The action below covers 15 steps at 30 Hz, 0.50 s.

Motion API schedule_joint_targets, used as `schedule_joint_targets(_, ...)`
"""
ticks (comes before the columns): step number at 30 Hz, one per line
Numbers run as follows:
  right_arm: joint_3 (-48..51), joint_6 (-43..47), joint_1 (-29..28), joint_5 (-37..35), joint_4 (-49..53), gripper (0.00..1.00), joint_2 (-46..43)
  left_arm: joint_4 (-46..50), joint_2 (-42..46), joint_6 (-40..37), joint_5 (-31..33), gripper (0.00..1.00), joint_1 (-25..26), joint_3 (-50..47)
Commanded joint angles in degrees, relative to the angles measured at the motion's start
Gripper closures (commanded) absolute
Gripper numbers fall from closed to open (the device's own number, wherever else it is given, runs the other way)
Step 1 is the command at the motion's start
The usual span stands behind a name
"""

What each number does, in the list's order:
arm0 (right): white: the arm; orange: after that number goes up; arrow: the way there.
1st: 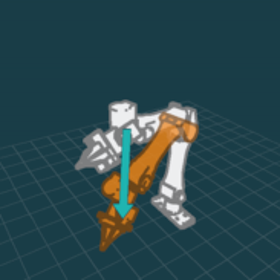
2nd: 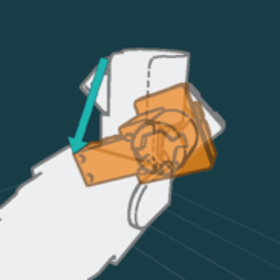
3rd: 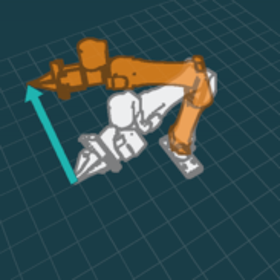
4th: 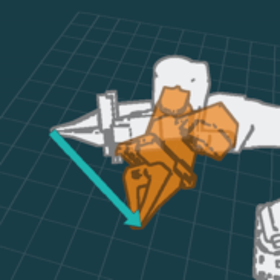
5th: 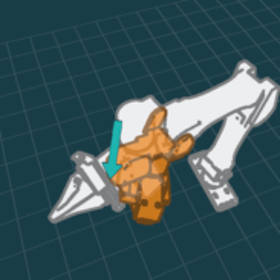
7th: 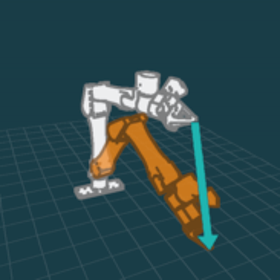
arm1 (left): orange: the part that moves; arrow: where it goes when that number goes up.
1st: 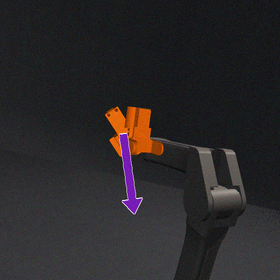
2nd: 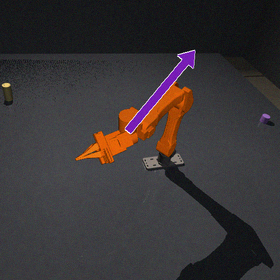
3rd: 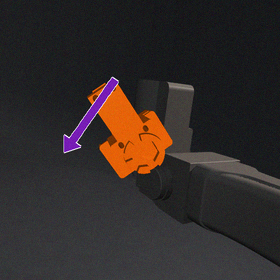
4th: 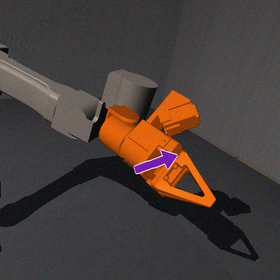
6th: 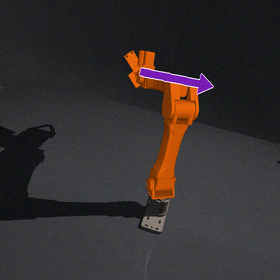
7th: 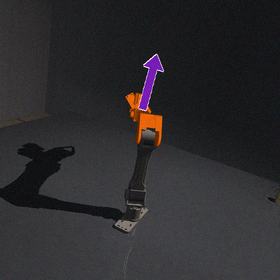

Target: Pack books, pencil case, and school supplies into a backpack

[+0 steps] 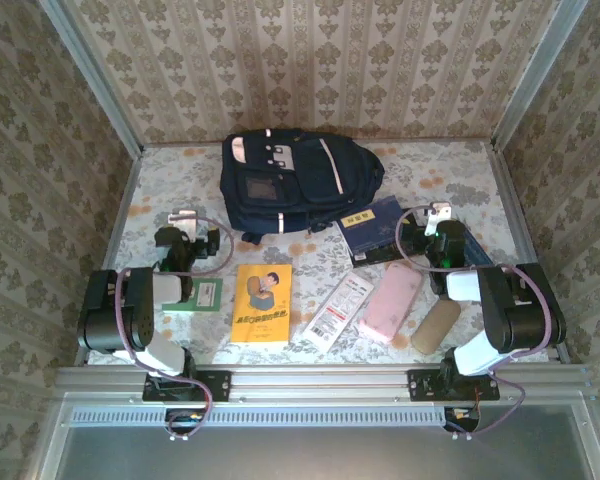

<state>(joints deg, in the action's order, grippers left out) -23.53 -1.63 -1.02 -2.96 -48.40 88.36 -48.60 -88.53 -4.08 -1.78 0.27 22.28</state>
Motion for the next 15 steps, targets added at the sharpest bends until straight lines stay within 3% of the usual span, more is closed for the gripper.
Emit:
schedule_joint_targets(1,-0.29,0.66,-0.30,-0.19,0.15,0.00,-0.64,0.00,0.38,0.74,-0.77,0.00,-0.18,1.22)
schedule_joint_targets(15,-0.28,0.62,-0.30,-0.15,0.15,0.00,-0.57,-0.27,0.51,0.03,0.73,0.00,0.74,0.99)
